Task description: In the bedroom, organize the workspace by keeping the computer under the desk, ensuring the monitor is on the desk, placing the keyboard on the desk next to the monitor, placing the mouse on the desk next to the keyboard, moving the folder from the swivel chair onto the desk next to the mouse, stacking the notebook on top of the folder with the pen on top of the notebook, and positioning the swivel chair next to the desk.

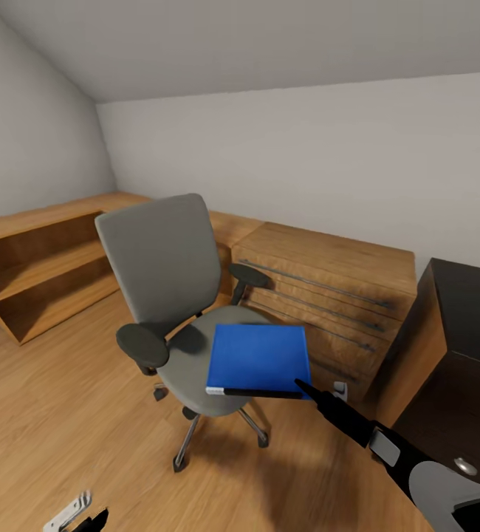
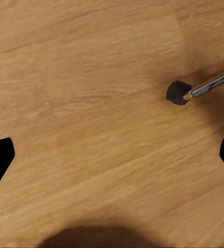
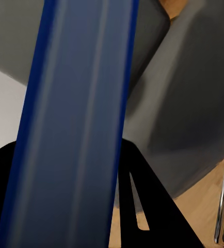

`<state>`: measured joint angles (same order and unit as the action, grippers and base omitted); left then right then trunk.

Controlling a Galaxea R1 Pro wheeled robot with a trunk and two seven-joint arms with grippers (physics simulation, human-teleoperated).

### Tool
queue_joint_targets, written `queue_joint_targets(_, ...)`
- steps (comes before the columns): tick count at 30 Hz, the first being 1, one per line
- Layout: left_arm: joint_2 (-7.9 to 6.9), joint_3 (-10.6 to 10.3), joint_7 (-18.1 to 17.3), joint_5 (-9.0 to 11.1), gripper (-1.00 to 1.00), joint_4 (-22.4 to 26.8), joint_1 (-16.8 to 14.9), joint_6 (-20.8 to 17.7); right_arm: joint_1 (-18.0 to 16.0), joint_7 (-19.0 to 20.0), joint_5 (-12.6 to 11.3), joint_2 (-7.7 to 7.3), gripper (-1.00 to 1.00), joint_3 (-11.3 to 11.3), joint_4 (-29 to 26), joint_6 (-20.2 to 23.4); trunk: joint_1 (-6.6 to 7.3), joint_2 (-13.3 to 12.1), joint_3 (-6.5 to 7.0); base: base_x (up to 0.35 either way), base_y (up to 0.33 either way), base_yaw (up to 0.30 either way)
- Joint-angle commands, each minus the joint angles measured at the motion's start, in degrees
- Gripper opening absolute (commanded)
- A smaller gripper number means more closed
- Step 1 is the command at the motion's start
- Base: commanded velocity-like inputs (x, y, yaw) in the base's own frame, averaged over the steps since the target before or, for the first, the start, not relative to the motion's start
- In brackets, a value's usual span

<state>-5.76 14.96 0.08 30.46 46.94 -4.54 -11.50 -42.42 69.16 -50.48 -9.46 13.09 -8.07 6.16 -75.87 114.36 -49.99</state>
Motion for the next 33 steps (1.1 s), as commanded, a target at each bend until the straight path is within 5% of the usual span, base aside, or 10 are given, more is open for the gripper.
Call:
queue_joint_targets(1, 0.0, 0.1, 0.0, 0.5, 1.0, -0.6, 0.0, -0.2, 0.0, 0.2, -0.6, -0.03, -1.0, 0.4, 0.0, 0.6, 0.23, -0.4, 0.14, 0.0, 0.0, 0.0)
queue_joint_targets(8, 0.15, -0.1, -0.2, 0.5, 1.0, -9.9, 0.0, 8.7, 0.0, 0.4, -0.5, 0.18, -1.0, 0.5, 0.0, 0.6, 1.77, -3.2, 1.39, 0.0, 0.0, 0.0)
queue_joint_targets(12, 0.56, -0.1, -0.3, 0.5, 1.0, -11.0, 0.0, 9.0, 0.0, 0.3, -0.5, 0.16, -1.0, 0.5, 0.0, 0.6, 2.65, -4.8, 2.11, 0.0, 0.0, 0.0)
queue_joint_targets(16, 0.84, -3.6, -1.0, -1.1, 1.0, -14.0, 0.0, 10.9, 0.0, 0.3, -0.6, 0.34, -1.0, 0.5, 0.1, 0.4, 3.53, -6.4, 2.83, 0.0, 0.0, 0.0)
queue_joint_targets(22, 0.87, -4.8, -1.2, -1.6, 1.0, -16.8, 0.0, 16.9, 0.0, 0.2, -0.6, 0.32, -1.0, 0.5, 0.3, 0.3, 4.85, -8.8, 3.91, 0.0, 0.0, 0.0)
queue_joint_targets(33, 0.93, -4.9, -1.2, -1.5, 1.0, -18.8, 0.0, 17.9, 0.0, 0.2, -0.5, 0.31, -1.0, 0.5, 0.7, 0.3, 7.26, -13.2, 5.88, 0.0, 0.0, 0.0)
